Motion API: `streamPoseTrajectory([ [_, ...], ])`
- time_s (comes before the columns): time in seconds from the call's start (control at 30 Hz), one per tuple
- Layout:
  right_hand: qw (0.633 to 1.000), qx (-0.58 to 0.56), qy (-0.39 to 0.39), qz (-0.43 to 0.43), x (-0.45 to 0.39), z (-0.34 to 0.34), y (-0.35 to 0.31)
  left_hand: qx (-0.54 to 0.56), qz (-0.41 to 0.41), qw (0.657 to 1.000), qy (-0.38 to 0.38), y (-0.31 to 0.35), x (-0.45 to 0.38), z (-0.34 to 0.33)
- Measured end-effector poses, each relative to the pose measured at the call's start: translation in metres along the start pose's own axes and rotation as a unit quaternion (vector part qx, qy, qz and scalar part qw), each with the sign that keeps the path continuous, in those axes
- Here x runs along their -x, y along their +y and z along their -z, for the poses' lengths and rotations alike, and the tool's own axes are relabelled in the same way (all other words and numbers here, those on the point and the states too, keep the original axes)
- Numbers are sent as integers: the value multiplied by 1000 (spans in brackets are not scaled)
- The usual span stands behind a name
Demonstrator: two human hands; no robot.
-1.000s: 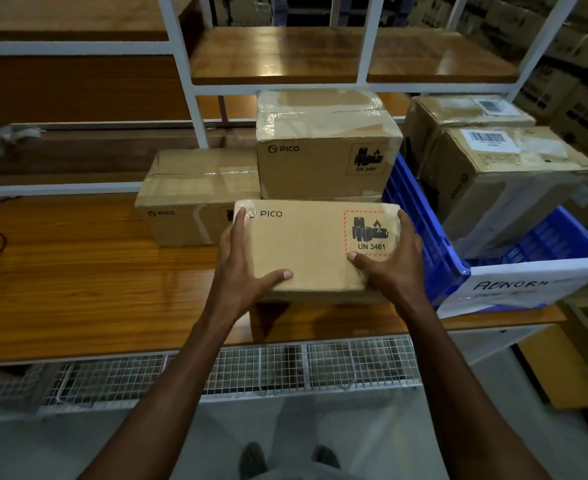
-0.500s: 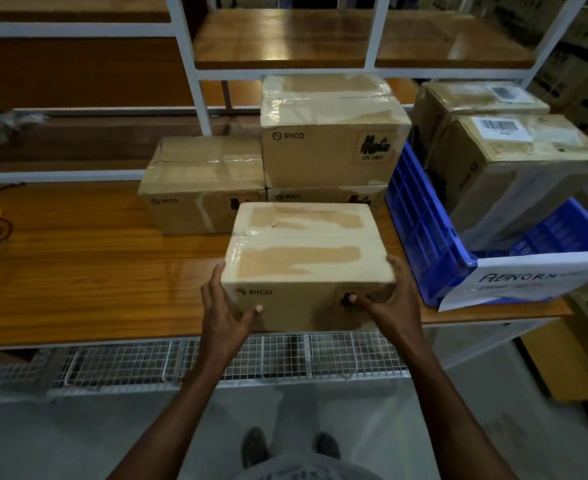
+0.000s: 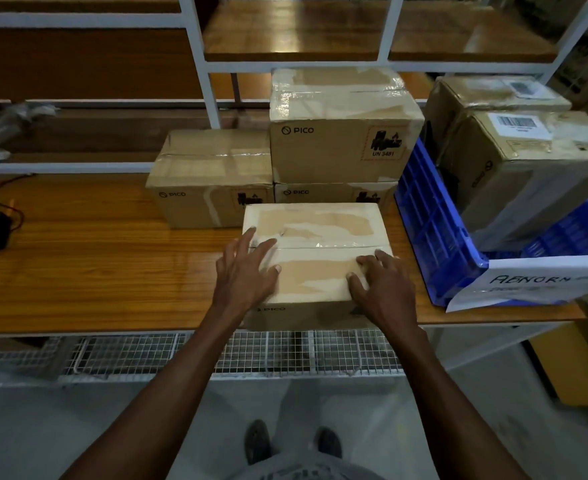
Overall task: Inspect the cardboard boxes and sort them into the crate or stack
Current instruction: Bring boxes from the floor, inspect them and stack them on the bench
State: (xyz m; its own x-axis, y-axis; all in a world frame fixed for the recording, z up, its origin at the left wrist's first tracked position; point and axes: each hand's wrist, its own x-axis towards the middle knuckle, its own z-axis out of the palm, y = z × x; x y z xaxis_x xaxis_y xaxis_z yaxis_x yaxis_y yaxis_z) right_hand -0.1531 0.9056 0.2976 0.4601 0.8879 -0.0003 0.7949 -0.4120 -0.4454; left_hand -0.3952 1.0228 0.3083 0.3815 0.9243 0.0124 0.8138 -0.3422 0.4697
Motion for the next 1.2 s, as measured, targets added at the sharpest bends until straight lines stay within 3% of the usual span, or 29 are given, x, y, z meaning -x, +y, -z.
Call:
streamPoseTrajectory([
  [0.23, 997, 71, -15, -5, -23, 16, -17, -75, 38, 991, -105, 32, -19, -3],
  [0.33, 994, 99, -40, 7, -41, 19, -27, -85, 39, 988, -121, 33, -21, 4],
  [0.43, 988, 97, -119, 9, -59, 15, -34, -74, 34, 988, -129, 28, -25, 5],
  [0.53, 988, 96, -121, 12, -59, 8, -34, -43, 26, 992, -114, 21, -27, 3],
  [0.73, 995, 15, -90, 30, -59, 21, -14, 55, 56, 997, -21, 6, -28, -3],
  [0.8, 996, -61, -62, -26, -60, 26, -10, 75, 98, 992, 5, 1, -33, -2],
  [0.9, 980, -169, -22, -106, -58, 32, -2, 163, 134, 977, -31, -5, -41, 3],
  [0.97, 962, -250, -25, -109, -55, 33, -1, 219, 129, 966, -43, -5, -43, 4],
  [1.2, 948, -290, -5, -131, -49, 38, 6, 240, 78, 967, 22, 1, -31, 11],
])
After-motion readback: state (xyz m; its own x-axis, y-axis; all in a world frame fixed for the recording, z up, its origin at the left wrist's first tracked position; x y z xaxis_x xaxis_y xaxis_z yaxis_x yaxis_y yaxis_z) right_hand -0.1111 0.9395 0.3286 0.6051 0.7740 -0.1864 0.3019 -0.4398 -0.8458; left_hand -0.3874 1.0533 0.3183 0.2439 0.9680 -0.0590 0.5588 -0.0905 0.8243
